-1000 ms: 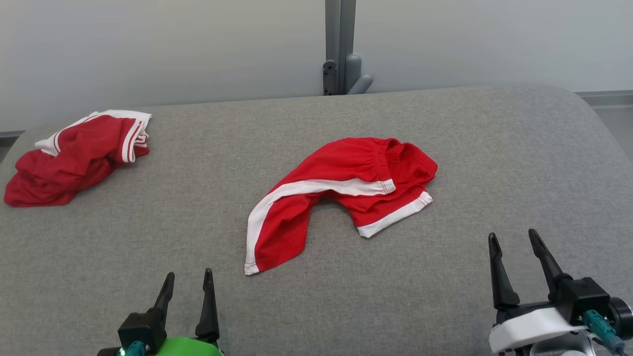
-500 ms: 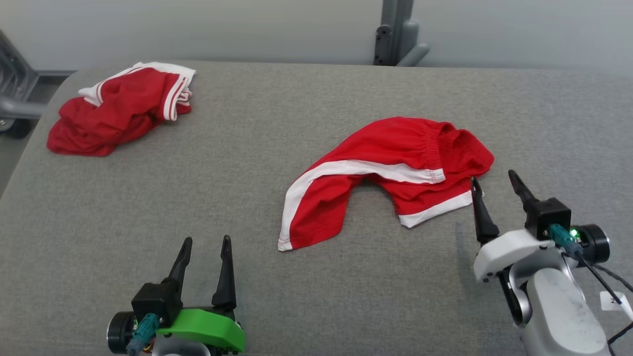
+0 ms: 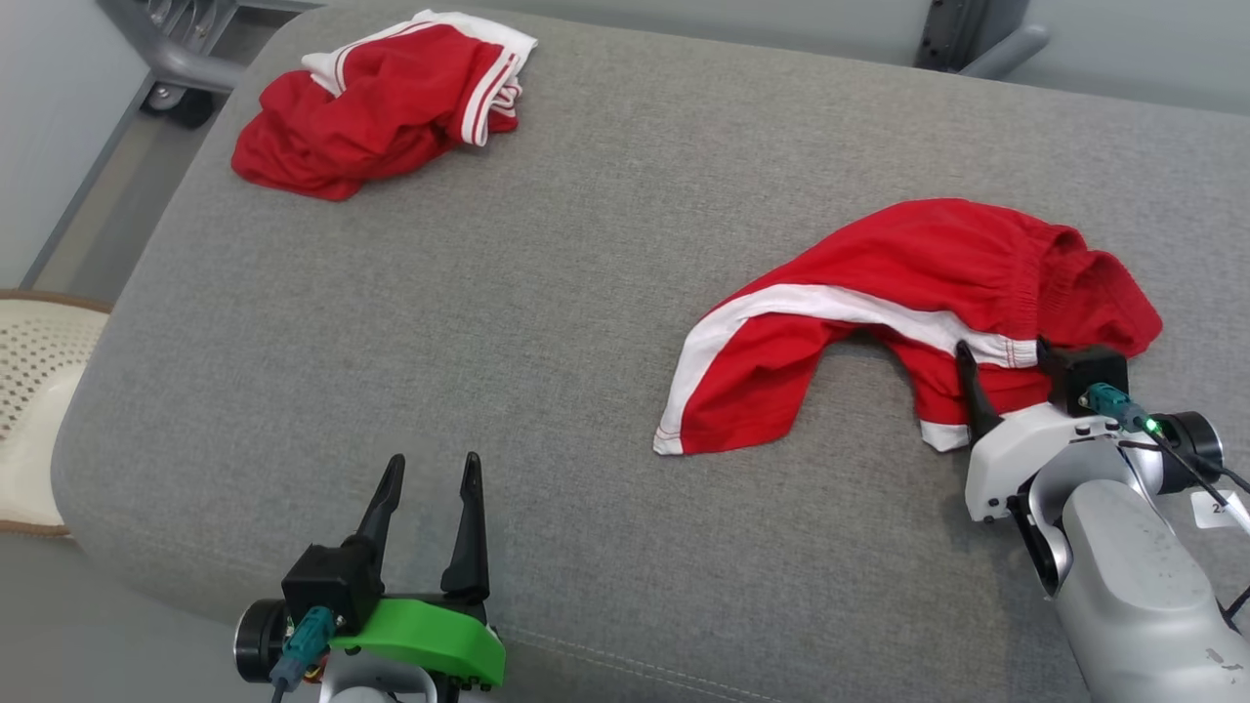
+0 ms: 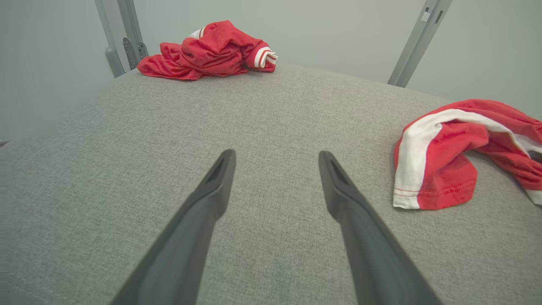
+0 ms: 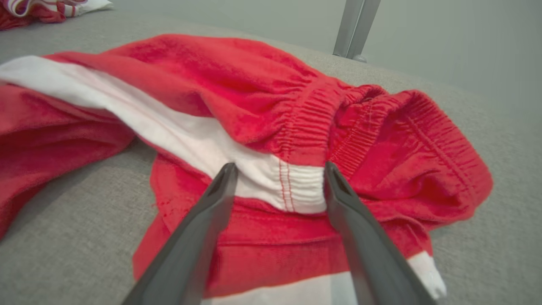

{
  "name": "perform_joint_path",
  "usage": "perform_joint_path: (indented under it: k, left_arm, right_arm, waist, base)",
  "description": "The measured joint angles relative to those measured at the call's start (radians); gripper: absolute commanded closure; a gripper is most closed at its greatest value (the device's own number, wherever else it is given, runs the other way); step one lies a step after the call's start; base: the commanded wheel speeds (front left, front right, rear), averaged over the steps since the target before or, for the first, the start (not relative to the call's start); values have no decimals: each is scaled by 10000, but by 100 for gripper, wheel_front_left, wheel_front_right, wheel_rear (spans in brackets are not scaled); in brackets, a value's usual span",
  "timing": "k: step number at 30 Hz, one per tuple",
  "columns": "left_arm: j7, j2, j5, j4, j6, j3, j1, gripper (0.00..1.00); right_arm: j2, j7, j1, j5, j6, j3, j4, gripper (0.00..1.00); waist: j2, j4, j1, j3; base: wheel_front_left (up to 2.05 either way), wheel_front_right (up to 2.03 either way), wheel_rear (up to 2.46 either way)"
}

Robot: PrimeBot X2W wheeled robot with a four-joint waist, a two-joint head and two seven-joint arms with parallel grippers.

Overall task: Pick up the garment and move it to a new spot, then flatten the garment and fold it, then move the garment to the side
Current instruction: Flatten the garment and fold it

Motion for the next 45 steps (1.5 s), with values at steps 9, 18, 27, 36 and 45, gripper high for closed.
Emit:
perform_joint_path:
  k: [9,18,27,36,45]
  left_arm:
    - [-2,-2,58,52,50,46,39,0]
    - [0,-8,245,180,-81,86,151,0]
    - [0,-10,301,291,-140,115,232,0]
    - [0,-12,439,359,-222,159,143,0]
    - [0,-10,445,395,-224,194,115,0]
  right_arm:
    - [59,-117,-432,487,0,616,274,100]
    - [293,-134,912,1718,0,1666,-2330,100]
    - [-646,738,2398,2583,0,1450,-4362,100]
    - [-913,1103,2841,2428,0,754,-4123,100]
    - [-811,769,2888,2222,0,815,-3290,36]
  waist:
    - [0,181,0,230]
    - [0,-732,0,-122]
    - [0,-1931,0,-585]
    - [0,-2408,0,-645]
    - [0,-2419,0,-550]
  base:
    - [0,0,0]
    - [0,0,0]
    - [0,0,0]
    - [0,0,0]
    - [0,0,0]
